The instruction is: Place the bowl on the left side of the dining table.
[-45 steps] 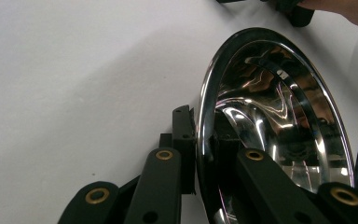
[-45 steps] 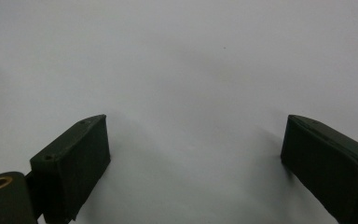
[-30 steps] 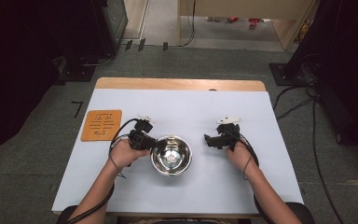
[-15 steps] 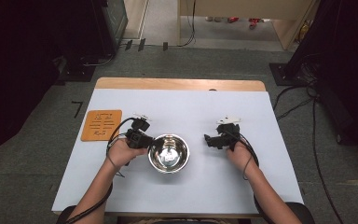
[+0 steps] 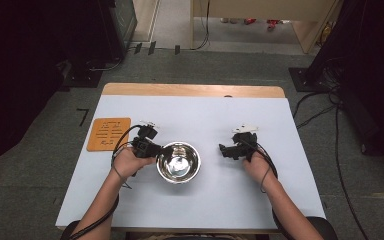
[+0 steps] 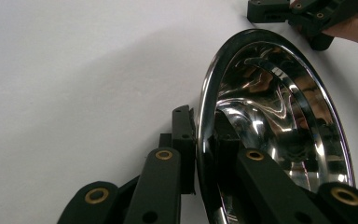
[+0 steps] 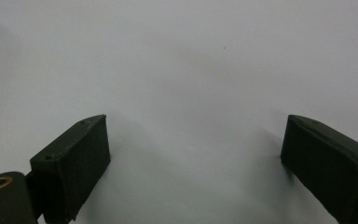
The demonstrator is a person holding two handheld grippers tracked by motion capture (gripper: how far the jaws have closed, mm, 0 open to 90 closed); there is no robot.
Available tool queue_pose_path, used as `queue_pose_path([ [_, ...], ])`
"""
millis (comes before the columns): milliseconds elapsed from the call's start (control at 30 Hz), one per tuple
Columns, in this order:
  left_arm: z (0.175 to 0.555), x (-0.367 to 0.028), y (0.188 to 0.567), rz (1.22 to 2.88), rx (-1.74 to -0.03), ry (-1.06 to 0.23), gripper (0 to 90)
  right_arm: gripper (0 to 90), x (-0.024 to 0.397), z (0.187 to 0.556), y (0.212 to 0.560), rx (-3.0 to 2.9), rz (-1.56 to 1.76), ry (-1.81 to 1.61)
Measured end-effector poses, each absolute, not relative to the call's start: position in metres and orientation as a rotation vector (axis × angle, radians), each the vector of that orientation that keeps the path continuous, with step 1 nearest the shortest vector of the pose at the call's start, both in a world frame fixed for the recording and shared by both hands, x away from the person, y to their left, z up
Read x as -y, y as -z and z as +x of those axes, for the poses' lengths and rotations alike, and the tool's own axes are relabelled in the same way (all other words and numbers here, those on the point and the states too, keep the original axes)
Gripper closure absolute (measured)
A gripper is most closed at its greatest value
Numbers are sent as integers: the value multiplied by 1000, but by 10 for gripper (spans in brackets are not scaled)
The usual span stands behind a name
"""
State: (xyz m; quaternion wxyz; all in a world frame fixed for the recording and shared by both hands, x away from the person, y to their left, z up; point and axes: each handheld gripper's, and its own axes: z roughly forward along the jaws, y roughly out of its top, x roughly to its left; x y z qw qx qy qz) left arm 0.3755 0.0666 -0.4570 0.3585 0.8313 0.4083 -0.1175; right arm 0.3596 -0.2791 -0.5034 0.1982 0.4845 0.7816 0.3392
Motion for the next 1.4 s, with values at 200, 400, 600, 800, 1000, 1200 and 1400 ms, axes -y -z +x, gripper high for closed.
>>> queue_pose_path([
  [200, 378, -72, 457, 2128, -1068, 303, 847, 75, 279, 360, 503, -2187, 1355, -949],
  [400, 380, -77, 457, 2117, -1086, 303, 847, 75, 279, 360, 503, -2185, 1355, -950],
  [600, 381, -81, 457, 2110, -1094, 300, 847, 75, 279, 360, 503, -2187, 1356, -950],
  [800, 383, -84, 457, 2099, -1105, 296, 847, 75, 279, 360, 503, -2185, 1357, -951],
  [1000, 384, -89, 457, 2095, -1110, 290, 847, 75, 279, 360, 503, -2186, 1357, -951],
  [1200, 386, -93, 457, 2082, -1129, 283, 847, 75, 279, 360, 503, -2185, 1356, -951],
  [1400, 387, -96, 457, 2074, -1140, 281, 847, 75, 279, 360, 503, -2186, 1357, -951],
])
